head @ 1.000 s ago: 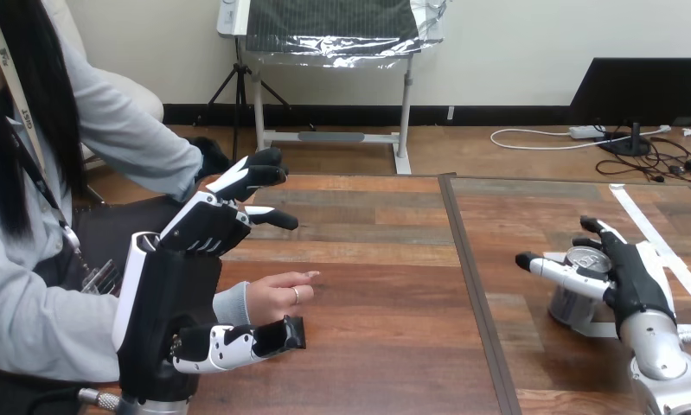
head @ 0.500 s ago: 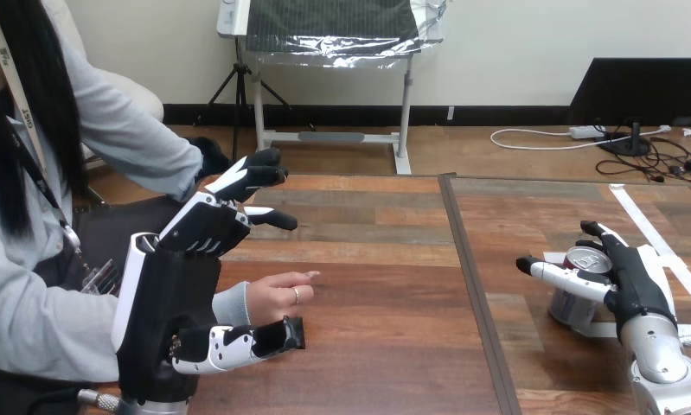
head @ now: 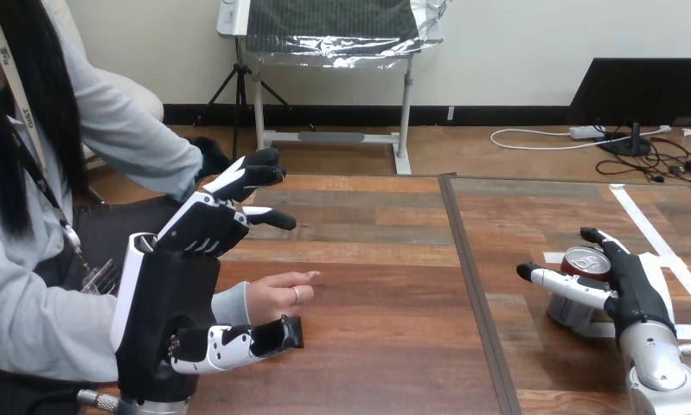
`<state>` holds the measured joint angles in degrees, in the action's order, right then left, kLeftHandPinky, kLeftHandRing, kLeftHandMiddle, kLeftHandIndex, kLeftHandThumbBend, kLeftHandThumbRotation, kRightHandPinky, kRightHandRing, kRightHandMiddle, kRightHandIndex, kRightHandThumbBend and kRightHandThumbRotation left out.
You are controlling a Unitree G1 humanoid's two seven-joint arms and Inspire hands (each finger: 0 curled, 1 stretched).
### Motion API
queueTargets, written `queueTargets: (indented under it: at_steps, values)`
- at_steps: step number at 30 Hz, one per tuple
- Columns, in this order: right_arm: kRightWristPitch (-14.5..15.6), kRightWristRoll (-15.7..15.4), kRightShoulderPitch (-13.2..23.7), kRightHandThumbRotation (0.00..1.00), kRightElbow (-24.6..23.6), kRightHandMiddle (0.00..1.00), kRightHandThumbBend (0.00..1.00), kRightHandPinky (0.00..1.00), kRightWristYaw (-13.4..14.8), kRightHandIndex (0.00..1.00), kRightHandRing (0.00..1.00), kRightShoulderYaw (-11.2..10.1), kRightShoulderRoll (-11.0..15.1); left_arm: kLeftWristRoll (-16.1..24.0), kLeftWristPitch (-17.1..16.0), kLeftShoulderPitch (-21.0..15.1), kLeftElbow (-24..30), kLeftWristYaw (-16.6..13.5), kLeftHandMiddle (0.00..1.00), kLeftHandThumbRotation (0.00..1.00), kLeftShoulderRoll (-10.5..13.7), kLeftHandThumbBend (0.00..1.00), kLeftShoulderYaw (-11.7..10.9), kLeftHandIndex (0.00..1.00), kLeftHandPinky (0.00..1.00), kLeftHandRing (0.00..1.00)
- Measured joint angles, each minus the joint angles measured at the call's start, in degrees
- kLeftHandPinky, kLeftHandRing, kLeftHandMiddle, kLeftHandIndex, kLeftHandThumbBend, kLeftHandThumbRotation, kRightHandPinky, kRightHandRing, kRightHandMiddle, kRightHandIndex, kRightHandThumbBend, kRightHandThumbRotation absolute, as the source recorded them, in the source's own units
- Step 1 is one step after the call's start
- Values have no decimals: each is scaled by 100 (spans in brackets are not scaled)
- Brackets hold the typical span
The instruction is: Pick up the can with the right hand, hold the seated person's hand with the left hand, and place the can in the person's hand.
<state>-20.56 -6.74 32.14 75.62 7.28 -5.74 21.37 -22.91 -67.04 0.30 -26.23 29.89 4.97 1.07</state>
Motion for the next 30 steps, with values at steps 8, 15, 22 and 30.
queueTargets:
  at_steps: [8, 15, 22, 30]
  values:
    - [-5, 5, -8, 13, -5, 79, 96, 69, 157, 82, 78, 1, -51, -1, 6, 2, 2, 3, 85, 43, 0, 100, 0, 74, 61, 83]
    - [-9, -47, -21, 4, -5, 71, 93, 62, 410, 75, 69, 35, -96, 0, 18, 7, 11, 10, 85, 42, 3, 100, 0, 74, 61, 83]
    - [-11, -44, -34, 1, -5, 67, 91, 60, 493, 71, 66, 34, -100, -2, 21, 26, 23, 19, 85, 42, 6, 100, 0, 74, 61, 83]
    - [-55, -39, -61, 0, -5, 62, 87, 56, 547, 65, 60, 32, -103, 2, 21, 39, 37, 17, 85, 43, 6, 100, -2, 74, 61, 82]
